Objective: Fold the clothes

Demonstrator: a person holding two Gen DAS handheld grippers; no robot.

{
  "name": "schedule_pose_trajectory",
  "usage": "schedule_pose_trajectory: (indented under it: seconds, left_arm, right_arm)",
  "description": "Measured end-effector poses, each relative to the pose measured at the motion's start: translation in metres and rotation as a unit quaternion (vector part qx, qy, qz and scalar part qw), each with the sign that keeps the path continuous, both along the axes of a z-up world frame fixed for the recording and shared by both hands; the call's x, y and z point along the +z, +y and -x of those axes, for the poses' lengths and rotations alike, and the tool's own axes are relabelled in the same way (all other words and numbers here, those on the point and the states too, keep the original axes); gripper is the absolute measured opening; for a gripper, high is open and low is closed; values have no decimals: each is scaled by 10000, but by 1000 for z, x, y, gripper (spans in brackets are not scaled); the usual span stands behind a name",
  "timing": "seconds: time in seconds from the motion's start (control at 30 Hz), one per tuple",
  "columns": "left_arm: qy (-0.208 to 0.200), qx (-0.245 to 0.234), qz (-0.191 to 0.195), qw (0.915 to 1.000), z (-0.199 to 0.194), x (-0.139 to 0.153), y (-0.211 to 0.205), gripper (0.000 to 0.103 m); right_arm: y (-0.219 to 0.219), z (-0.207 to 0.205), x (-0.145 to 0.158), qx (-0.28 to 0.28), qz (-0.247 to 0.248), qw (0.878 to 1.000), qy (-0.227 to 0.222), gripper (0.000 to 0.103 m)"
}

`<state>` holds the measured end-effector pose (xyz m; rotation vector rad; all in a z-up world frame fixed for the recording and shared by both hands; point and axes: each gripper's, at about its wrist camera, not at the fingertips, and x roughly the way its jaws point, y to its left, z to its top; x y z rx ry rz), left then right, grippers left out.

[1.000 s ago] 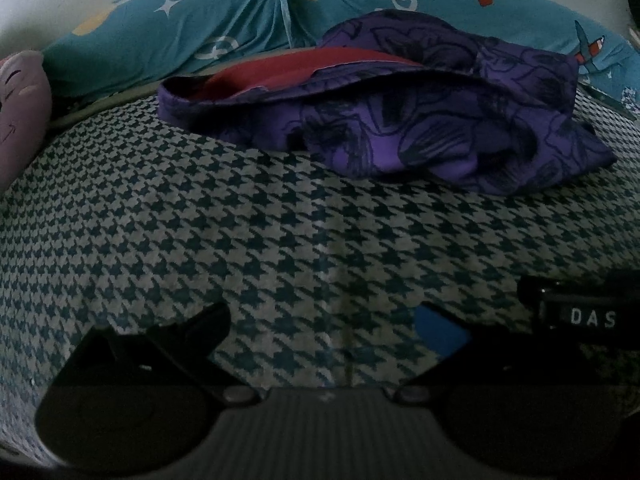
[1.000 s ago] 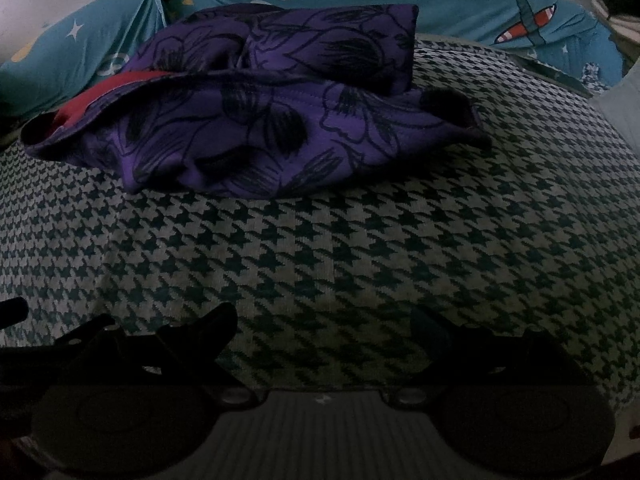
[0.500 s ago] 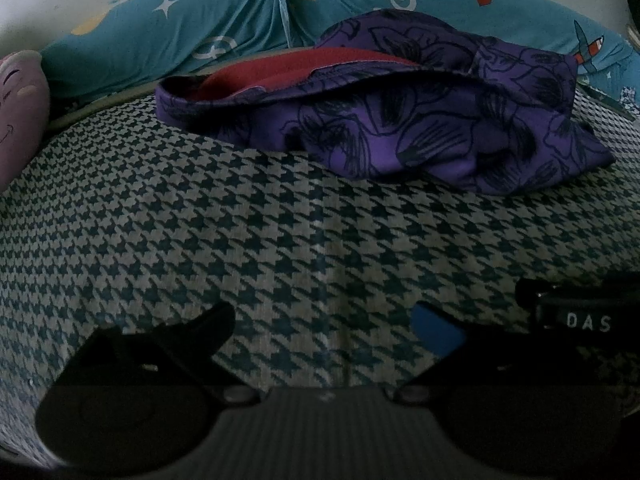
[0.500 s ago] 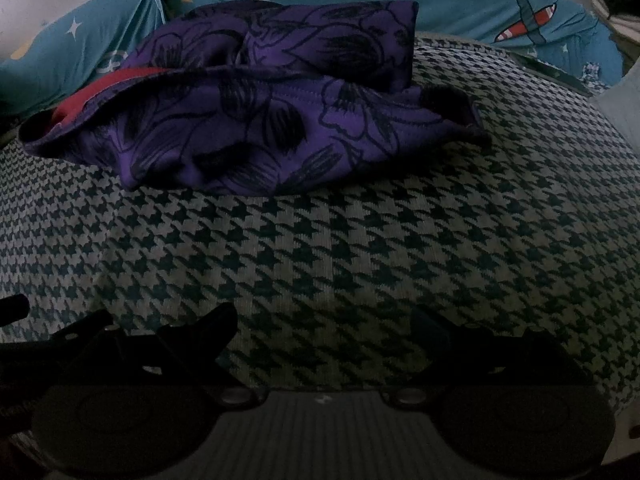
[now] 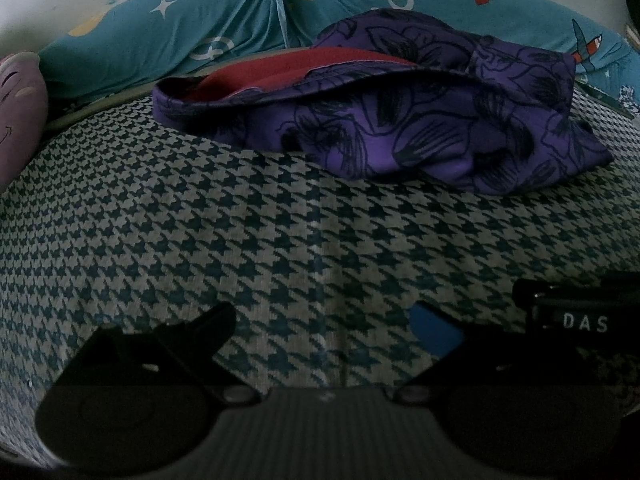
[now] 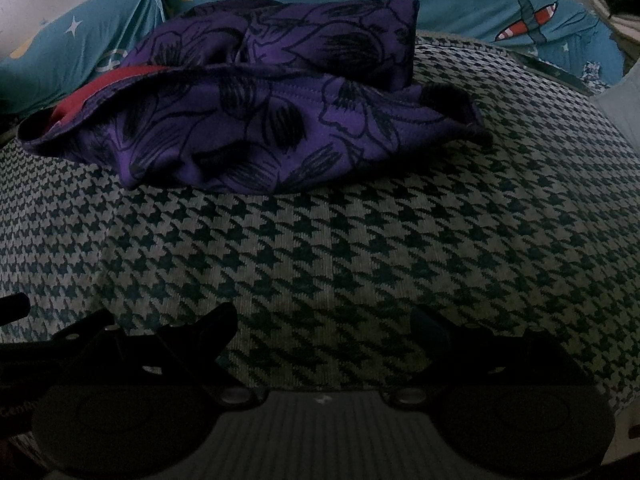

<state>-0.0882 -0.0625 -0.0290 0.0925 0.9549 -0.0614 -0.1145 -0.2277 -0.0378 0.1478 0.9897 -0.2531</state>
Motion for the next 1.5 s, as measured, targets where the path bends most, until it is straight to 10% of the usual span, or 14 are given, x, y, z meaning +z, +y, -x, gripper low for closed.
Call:
schedule_pose_trajectory:
  seconds: [1.03,1.5]
  left_arm:
    - [100,-128,505,9986,-51,26,24,103]
    - [-188,363,856,9955,-106,47,58,103]
  right_arm:
    - [-16,-19,60,722,-719,9895,-1026,94]
    - [-10,-75,74,1553,-770,9674,-1846,72]
